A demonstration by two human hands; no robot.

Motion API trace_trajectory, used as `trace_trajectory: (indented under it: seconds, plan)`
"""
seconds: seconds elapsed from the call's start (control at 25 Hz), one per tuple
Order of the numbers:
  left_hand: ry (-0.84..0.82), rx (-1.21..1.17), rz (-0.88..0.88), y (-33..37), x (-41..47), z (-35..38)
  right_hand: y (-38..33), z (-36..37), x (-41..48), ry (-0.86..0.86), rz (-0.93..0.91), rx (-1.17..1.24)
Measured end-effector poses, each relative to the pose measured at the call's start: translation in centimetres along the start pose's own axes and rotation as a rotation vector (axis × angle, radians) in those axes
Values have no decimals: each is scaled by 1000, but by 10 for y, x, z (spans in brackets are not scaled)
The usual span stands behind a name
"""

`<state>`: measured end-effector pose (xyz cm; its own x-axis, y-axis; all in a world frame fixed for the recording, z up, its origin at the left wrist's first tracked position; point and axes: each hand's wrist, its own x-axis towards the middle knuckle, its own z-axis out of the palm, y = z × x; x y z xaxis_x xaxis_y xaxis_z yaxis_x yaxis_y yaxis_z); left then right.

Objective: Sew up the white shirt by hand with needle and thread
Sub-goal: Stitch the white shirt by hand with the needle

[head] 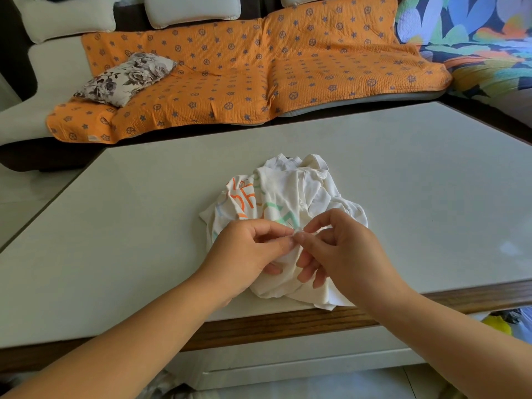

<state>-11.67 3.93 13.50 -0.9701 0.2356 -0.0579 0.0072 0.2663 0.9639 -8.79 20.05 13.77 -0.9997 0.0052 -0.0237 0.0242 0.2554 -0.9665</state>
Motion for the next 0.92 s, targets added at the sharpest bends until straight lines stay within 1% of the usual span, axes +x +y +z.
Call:
trace_trajectory:
  seconds: [0.08, 0.16, 0.24, 0.36, 0.48, 0.52, 0.56, 0.68, 0.72, 0.8, 0.92]
  plan:
    - [-6, 102, 58, -1, 0, 2, -2, -1, 3, -49, 32, 64]
    - [12, 149, 80, -1, 0, 2, -4, -3, 5, -106, 62, 97]
    - [22, 174, 92, -2, 0, 2, -7, -4, 5, -117, 83, 87]
    - [30, 221, 117, -1, 2, 1, -9, -6, 5, -77, 115, 57]
    - [39, 233, 119, -2, 3, 0, -10, -14, 12, 38, 76, -33]
    - [36, 237, 113, -3, 3, 0, -11, -18, 16, 72, 71, -8]
    - [30, 240, 107, -3, 3, -1, -13, -23, 19, 88, 86, 90]
    - [0, 190, 66, -4, 3, -3, -20, -38, 31, 33, 168, 565]
    - [-12, 170, 52, -3, 3, -3, -21, -42, 33, 32, 188, 676]
    - [-28, 140, 30, -3, 2, -4, -21, -47, 39, 53, 207, 800]
    - [-32, 109, -3, -3, 3, -4, -19, -50, 43, 79, 168, 824]
